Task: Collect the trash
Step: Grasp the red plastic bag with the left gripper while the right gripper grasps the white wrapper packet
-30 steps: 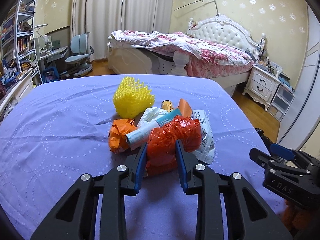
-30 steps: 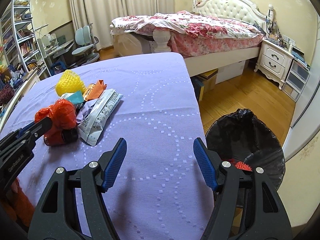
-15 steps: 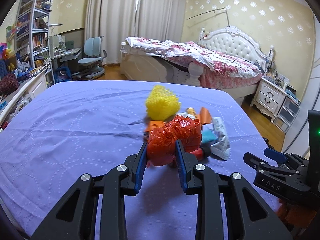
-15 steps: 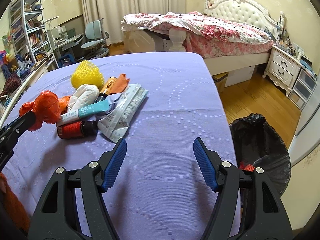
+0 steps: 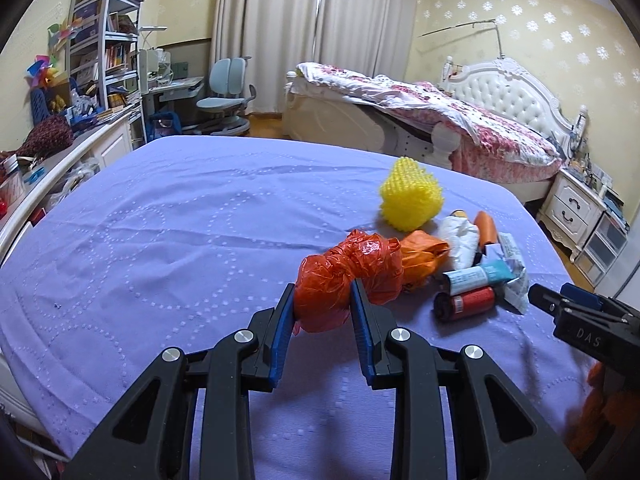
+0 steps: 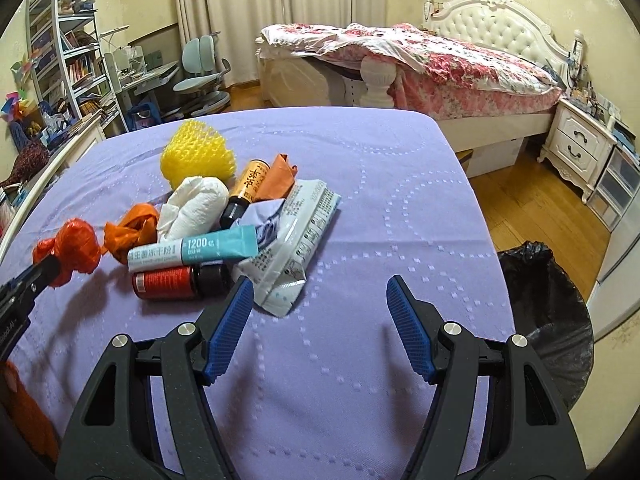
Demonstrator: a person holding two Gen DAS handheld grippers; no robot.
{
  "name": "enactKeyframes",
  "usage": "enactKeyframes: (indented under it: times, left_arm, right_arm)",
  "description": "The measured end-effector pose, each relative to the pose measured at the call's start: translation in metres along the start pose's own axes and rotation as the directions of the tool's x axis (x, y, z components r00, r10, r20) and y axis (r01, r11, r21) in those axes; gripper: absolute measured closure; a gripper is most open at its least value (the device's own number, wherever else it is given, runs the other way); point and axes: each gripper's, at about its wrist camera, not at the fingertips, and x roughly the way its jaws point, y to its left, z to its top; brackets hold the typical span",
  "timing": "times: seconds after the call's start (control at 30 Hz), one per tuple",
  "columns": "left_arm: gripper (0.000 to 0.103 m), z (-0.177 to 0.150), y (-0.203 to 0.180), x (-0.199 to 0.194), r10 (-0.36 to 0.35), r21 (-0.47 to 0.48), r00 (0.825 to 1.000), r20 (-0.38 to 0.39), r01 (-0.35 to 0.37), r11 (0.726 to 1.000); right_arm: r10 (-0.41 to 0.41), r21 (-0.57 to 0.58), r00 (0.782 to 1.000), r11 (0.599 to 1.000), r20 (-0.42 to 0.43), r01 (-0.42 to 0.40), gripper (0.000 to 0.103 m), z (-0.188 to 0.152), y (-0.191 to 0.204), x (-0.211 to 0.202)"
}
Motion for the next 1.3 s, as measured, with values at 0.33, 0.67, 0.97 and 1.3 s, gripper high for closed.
enactKeyframes:
  times: [0.33,0.67,0.97,1.3]
  left_arm:
    - [0.073,-0.003,0.013,-0.001,0.010,-0.019,1.000,-0.009,-0.011,1.000]
    - [0.073,-0.003,0.011,0.002,0.012,-0.017,1.000,-0.020,-0.013,1.000]
    - [0.073,0.005,0.019,0.013,0.023,-0.042,0.999,-0.033,-0.024,0.999]
    - [0.073,0.016,0.032,0.024,0.018,-0.105,0.998,-0.057,-0.024,0.994]
  right_arm:
    - [-0.017,-0.006,0.999,1.000,-0.045,0.016,0.047,0.009,0.011,0.018]
    - [-0.034,0.050,0.996,0.998,-0.078,0.038,0.056,0.003,-0.016,0.012]
    - [-0.012,0.065,0.999,0.998,-0.038,0.014,0.055,0.026,-0.015,0.016]
    - [-0.022,0.038,0.999,0.999,-0.038,0.024,0.055,0.042,-0.005,0.036]
